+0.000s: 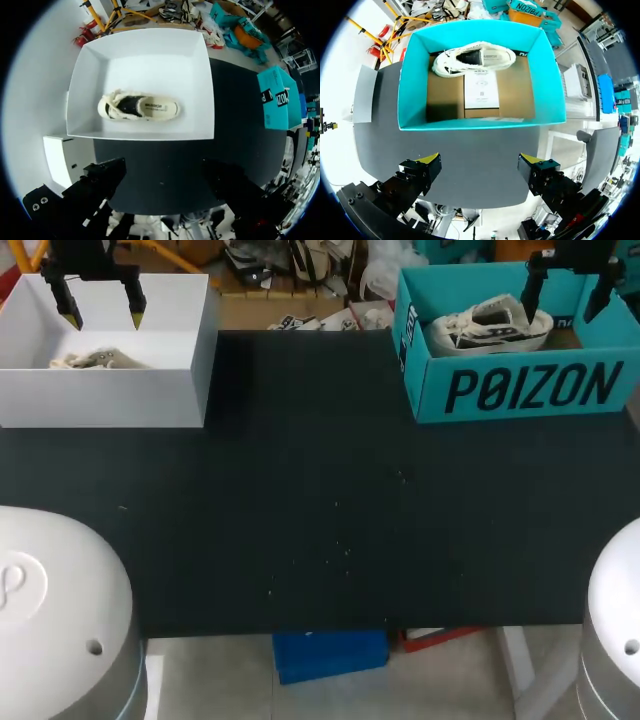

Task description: Take the shoe out of the shoebox, open the shoe tongue, remove and reinsert the insole, then place the shoe into the shoebox

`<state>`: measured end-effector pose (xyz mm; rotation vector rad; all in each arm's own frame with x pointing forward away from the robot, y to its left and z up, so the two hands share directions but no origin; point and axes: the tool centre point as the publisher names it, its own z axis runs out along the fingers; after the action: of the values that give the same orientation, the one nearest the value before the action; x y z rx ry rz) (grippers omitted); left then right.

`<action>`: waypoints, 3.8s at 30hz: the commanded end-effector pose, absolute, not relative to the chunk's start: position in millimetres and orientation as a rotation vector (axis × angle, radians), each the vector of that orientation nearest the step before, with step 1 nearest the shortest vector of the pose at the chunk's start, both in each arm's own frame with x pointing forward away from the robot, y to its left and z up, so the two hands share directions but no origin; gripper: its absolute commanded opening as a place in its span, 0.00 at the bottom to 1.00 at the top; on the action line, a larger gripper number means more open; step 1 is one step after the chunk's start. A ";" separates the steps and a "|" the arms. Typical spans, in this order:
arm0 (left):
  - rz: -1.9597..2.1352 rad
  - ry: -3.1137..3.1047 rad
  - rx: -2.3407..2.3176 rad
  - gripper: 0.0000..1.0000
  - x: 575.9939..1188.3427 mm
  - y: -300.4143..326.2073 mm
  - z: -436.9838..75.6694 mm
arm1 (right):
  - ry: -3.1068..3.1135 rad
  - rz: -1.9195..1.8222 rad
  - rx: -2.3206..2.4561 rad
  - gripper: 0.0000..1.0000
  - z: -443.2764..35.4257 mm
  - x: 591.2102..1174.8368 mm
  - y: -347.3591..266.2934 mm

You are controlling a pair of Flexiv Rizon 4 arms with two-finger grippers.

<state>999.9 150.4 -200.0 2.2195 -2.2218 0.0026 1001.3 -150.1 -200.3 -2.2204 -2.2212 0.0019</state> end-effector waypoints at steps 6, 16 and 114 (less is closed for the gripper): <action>0.003 -2.222 2.219 1.00 999.9 150.4 -200.0 | -2.695 -0.152 -1.874 1.00 -199.4 1017.2 -134.4; 0.003 -2.222 2.219 1.00 999.9 150.4 -200.0 | -3.313 -0.182 -1.134 1.00 -190.8 1013.1 -125.9; 0.003 -2.222 2.219 1.00 999.9 150.4 -200.0 | -3.509 0.114 -0.154 0.00 -379.6 1202.4 -156.2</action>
<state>1000.1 150.7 -200.6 2.2181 -2.2230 0.0061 1214.1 -154.4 -396.8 -0.1489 -3.5095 0.1031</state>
